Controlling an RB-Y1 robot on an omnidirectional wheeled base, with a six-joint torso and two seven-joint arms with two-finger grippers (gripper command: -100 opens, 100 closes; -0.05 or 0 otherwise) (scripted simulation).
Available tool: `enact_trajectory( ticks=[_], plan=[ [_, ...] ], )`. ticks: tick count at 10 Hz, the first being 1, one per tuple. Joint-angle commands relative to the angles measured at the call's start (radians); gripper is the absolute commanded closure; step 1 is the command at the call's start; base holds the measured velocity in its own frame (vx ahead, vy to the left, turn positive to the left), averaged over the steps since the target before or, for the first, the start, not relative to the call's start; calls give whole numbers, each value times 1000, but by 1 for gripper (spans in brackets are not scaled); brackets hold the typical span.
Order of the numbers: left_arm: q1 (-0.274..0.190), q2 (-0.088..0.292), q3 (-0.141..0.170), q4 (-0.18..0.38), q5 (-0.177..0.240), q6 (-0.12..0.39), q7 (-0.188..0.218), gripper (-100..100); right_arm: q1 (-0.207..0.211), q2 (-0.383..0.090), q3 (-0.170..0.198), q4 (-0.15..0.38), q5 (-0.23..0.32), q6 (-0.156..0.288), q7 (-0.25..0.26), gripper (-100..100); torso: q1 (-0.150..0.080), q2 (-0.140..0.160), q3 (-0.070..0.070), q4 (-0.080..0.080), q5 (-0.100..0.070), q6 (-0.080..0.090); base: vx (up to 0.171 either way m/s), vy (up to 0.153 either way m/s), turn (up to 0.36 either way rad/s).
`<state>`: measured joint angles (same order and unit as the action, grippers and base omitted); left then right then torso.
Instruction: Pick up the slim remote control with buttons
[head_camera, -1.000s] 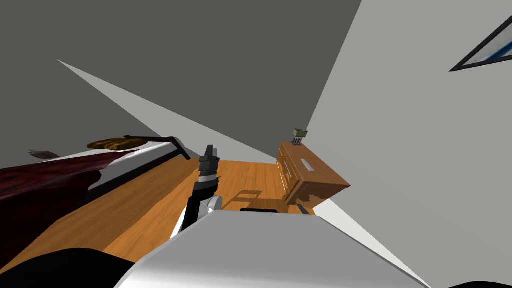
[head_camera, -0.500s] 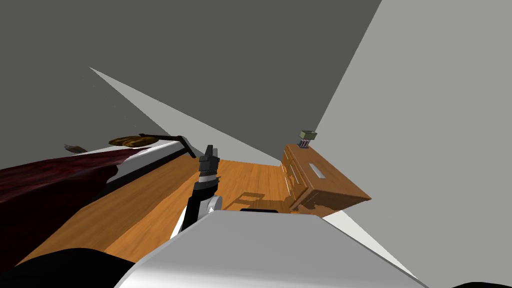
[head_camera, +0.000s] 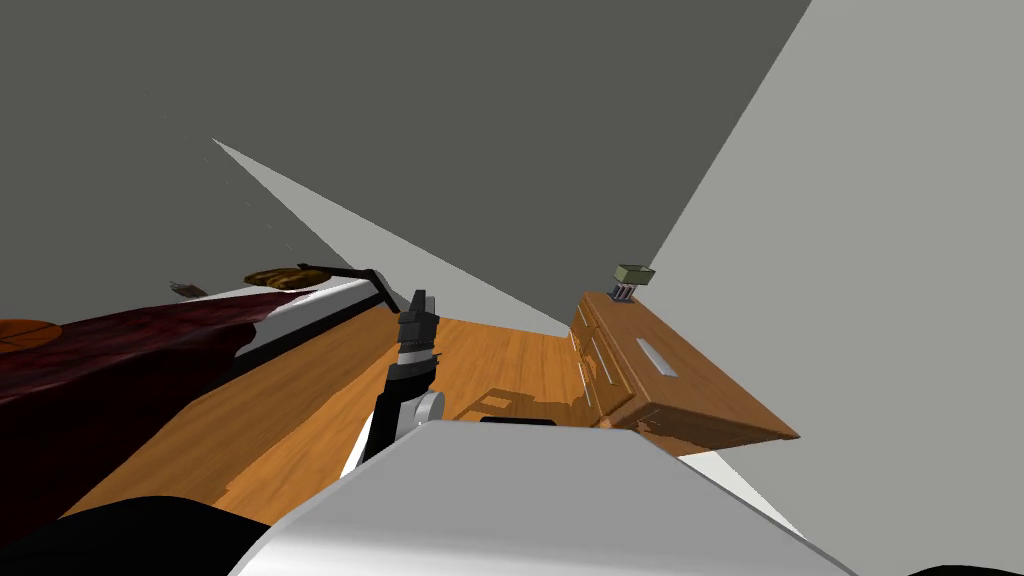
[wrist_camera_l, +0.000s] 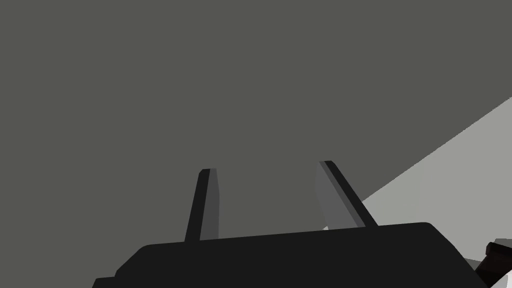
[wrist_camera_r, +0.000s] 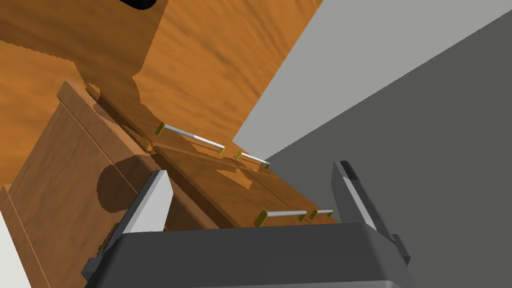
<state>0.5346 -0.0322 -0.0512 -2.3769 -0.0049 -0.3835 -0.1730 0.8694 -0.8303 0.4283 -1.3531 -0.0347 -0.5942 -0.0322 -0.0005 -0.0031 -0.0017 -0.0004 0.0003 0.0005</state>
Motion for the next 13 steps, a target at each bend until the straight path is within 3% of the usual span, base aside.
enact_trajectory(
  ticks=[1,2,4,5,6,7,9,10,13],
  plan=[
    [0,0,0,0,0,0,0,0,11,-46,30,50,-5,-9,9,-100,0,0,0,0,0,0,97,0,176],
    [0,0,0,0,0,0,0,0,11,-46,30,58,-5,-9,9,-100,-1,-2,-1,0,0,-1,108,-6,105],
    [0,0,0,0,0,0,0,0,35,-112,83,130,-13,-14,30,-100,-1,-6,-3,-1,0,-1,199,-5,213],
    [0,0,0,0,0,0,0,0,35,-130,83,149,-13,-14,30,-100,-2,-10,-5,-2,0,-1,187,-24,80],
    [0,0,0,0,0,0,0,0,45,-166,108,191,-16,-16,40,-100,-2,-8,-5,-2,0,0,190,-33,124],
    [0,0,0,0,0,0,0,0,45,-169,108,191,-16,-16,40,-100,-2,-9,-5,-2,0,-1,139,-38,74],
    [0,0,0,0,0,0,0,0,64,-233,155,253,-21,-19,60,-100,-1,-7,-4,-1,0,-1,222,-20,173],
    [0,0,0,0,0,0,0,0,64,-240,155,267,-21,-19,60,-100,-2,-12,-7,-2,0,-1,214,-51,73],
    [0,0,0,0,0,0,0,0,89,-330,221,360,-24,-19,88,-100,-7,-10,-6,-2,-1,-1,220,-110,142]
  ],
)
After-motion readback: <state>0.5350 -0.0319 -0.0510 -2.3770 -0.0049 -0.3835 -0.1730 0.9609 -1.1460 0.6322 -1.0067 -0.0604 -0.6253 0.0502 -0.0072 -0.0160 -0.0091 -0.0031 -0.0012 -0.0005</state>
